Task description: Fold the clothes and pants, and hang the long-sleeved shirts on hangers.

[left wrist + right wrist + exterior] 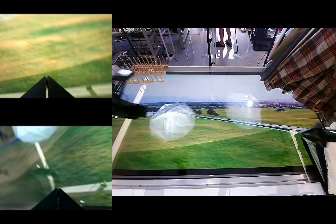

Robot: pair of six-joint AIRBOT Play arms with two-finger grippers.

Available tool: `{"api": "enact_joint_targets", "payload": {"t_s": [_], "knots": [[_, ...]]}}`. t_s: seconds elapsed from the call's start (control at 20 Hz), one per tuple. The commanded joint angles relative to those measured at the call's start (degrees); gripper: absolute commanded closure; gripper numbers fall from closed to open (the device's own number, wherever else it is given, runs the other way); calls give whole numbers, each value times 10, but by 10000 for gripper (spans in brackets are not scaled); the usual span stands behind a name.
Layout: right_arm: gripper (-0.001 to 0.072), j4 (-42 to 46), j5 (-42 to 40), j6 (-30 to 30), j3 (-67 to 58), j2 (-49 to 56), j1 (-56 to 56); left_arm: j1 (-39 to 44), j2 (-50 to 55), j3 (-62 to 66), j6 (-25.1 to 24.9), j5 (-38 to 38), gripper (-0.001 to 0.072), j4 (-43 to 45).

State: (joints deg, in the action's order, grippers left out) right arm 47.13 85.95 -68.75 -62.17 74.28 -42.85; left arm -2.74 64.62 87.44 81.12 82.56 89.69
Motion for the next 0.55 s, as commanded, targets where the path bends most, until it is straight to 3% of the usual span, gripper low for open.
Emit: {"api": "enact_joint_targets", "payload": {"t_s": [0.0,0.15,0.2,0.3,0.35,0.5], "knots": [[695,59,-124,22,33,-23,192,-24,-37,0,49,-76,702,11],[693,78,-257,17,14,-23,260,-24,-36,0,68,-76,703,11],[571,66,-315,19,10,-23,275,-24,-35,0,68,-76,702,11],[129,64,-469,21,5,-23,296,-24,-33,0,68,-76,703,11],[36,65,-531,21,5,-23,303,-24,-33,0,68,-76,702,11],[24,68,-656,21,5,-23,303,-24,-33,0,68,-76,703,11]]}}
